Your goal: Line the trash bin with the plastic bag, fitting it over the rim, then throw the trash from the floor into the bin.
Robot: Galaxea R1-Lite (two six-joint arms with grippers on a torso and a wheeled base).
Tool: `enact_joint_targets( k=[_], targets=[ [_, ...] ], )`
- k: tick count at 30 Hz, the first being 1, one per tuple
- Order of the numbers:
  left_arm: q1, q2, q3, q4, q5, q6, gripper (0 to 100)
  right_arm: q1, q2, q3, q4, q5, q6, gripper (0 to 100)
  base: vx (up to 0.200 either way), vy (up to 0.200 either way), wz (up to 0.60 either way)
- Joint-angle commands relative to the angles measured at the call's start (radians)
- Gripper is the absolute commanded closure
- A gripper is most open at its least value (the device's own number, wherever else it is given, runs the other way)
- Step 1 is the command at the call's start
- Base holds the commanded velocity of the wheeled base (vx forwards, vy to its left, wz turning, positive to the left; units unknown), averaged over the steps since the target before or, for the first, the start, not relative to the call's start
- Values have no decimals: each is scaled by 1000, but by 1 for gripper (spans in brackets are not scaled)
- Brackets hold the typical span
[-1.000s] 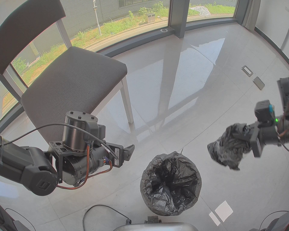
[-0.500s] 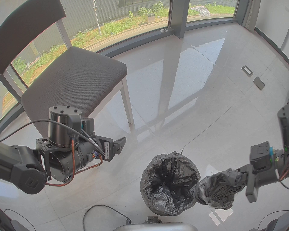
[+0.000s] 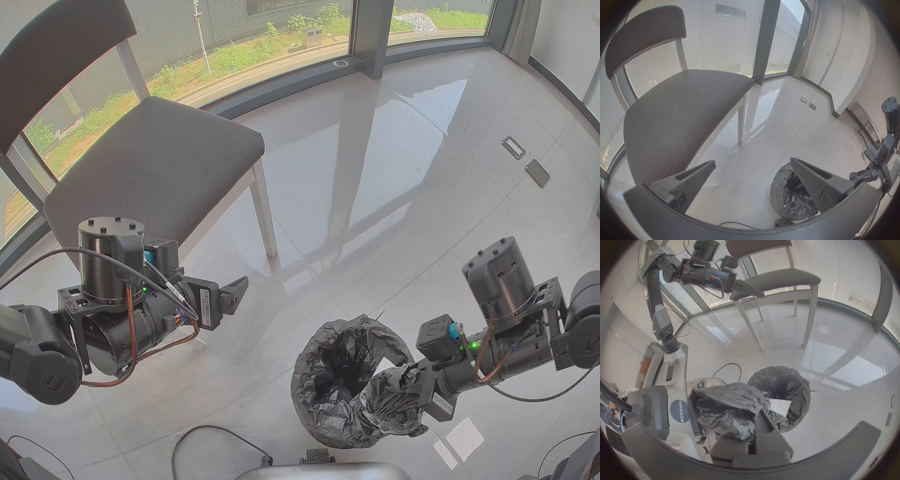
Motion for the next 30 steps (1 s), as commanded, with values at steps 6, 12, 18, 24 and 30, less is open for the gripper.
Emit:
enact_joint_targets(
  k=[6,12,18,24,30],
  targets=[
    [7,-10,-1,-1,-12,0,0,-55,144,-23,-76,0,-8,100,0,0,0],
    [9,-6,-5,-1,-12,2,0,-86,188,-80,-87,0,-11,100,0,0,0],
    [9,2,-16,-1,-15,2,0,-97,203,-80,-87,0,-30,100,0,0,0],
    [9,2,-16,-9,-15,0,0,-97,220,-103,-104,0,-20,0,0,0,0],
    [10,2,-13,-14,-15,0,0,-108,216,-109,-106,0,-19,0,0,0,0]
  ],
)
